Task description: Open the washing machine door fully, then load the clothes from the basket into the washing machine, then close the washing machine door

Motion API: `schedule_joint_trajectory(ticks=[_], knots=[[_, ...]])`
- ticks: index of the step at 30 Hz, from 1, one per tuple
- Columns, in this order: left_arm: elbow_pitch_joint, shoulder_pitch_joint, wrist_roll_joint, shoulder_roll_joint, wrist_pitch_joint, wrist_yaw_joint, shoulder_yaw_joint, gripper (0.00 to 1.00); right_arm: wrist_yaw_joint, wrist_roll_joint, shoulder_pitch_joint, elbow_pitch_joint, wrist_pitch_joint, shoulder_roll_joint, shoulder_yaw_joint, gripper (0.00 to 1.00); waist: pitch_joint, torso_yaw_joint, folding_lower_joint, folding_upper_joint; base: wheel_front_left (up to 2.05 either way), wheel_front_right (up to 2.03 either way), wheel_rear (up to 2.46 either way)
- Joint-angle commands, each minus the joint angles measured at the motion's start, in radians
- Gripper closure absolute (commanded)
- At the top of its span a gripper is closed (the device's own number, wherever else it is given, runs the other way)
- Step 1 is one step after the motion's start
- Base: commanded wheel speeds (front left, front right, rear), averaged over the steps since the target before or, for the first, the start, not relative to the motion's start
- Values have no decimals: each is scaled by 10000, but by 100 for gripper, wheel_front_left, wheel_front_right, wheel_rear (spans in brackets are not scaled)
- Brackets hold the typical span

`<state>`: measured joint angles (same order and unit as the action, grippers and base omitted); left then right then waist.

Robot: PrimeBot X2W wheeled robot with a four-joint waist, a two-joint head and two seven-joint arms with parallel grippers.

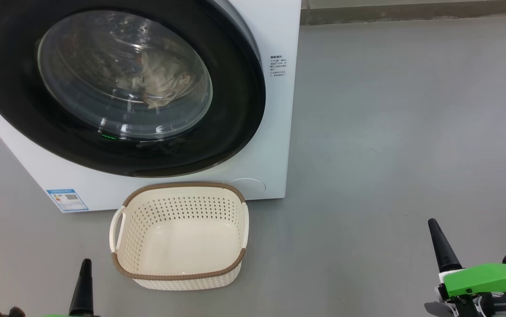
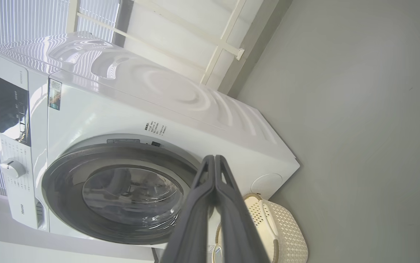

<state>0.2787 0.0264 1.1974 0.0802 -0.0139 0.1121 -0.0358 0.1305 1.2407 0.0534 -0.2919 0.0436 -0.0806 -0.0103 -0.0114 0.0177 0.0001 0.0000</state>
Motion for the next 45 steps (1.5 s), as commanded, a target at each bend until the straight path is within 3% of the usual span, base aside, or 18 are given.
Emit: schedule_joint_trajectory(ticks=[1,41,45], knots=[[-330,522,249,122,93,-43,-286,100,2,261,462,296,-72,-121,25,100,4,-6,0,0,0,0,0],[-662,833,4083,-298,1267,-154,-797,100,2,4219,637,408,-1050,-187,-389,100,124,-174,0,0,0,0,0],[-664,835,4101,-300,1273,-154,-799,100,2,4244,637,409,-1049,-192,-383,100,125,-175,0,0,0,0,0]])
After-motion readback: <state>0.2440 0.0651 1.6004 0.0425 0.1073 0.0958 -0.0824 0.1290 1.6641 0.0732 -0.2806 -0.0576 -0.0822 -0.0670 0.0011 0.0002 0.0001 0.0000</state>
